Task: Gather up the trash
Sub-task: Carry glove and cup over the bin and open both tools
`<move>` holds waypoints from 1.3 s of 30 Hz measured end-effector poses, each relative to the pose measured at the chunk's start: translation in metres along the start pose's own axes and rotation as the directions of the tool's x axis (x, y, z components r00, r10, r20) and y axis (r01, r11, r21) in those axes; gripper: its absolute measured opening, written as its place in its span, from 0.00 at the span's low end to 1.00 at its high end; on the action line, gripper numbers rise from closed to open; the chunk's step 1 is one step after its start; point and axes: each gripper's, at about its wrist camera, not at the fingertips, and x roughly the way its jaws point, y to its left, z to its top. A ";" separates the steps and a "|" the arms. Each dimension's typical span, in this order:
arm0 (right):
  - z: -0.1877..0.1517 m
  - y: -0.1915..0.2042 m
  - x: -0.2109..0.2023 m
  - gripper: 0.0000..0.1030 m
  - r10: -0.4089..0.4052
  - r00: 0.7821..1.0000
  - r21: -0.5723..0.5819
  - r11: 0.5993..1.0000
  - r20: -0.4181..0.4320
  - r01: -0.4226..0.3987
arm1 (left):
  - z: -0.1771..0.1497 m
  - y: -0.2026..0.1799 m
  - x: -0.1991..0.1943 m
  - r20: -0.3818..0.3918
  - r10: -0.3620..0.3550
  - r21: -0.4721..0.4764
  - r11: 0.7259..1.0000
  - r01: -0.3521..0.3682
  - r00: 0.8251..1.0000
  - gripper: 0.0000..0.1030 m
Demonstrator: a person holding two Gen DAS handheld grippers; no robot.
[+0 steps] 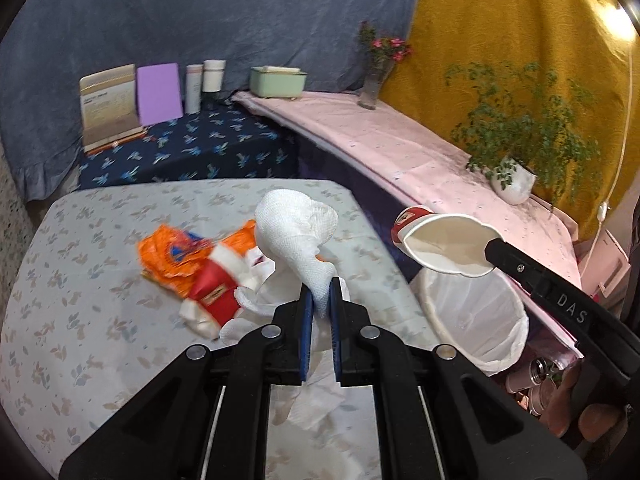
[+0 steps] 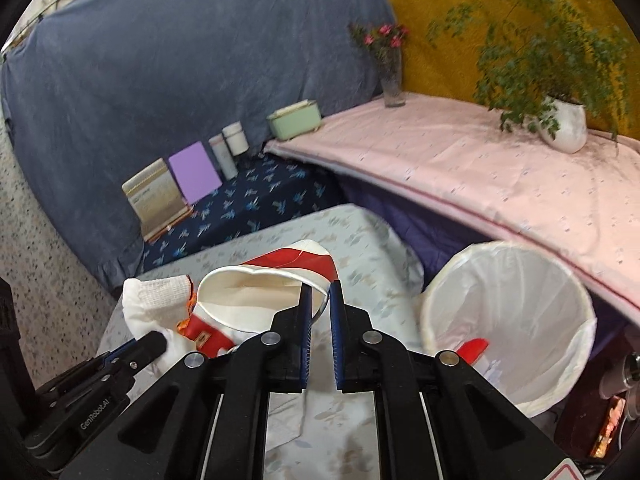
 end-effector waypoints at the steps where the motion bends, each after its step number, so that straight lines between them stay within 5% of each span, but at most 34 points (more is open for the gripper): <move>1: 0.003 -0.006 -0.004 0.08 -0.012 1.000 0.004 1.000 0.012 0.012 | 0.002 -0.008 0.002 0.002 -0.012 0.011 1.000 0.012 1.000 0.08; 13: 0.016 -0.107 -0.035 0.08 -0.200 0.977 0.082 0.977 0.067 0.195 | 0.012 -0.122 0.036 -0.038 -0.242 0.130 0.961 0.245 0.970 0.08; 22: 0.000 -0.167 -0.034 0.08 -0.269 0.963 0.154 0.952 0.023 0.263 | -0.002 -0.187 0.075 -0.124 -0.297 0.187 0.930 0.316 0.947 0.08; 31: -0.008 -0.193 -0.027 0.08 -0.289 0.957 0.193 0.939 -0.003 0.284 | -0.016 -0.205 0.097 -0.175 -0.302 0.199 0.921 0.334 0.937 0.09; 34: -0.006 -0.198 -0.024 0.10 -0.289 0.957 0.196 0.939 -0.005 0.284 | -0.016 -0.203 0.102 -0.176 -0.307 0.178 0.925 0.337 0.935 0.22; 36: -0.006 -0.198 -0.024 0.13 -0.294 0.956 0.195 0.937 -0.001 0.288 | -0.016 -0.201 0.101 -0.155 -0.297 0.174 0.931 0.322 0.942 0.46; 39: -0.005 -0.197 -0.025 0.28 -0.296 0.955 0.194 0.938 0.008 0.288 | -0.014 -0.200 0.100 -0.141 -0.283 0.184 0.934 0.306 0.949 0.52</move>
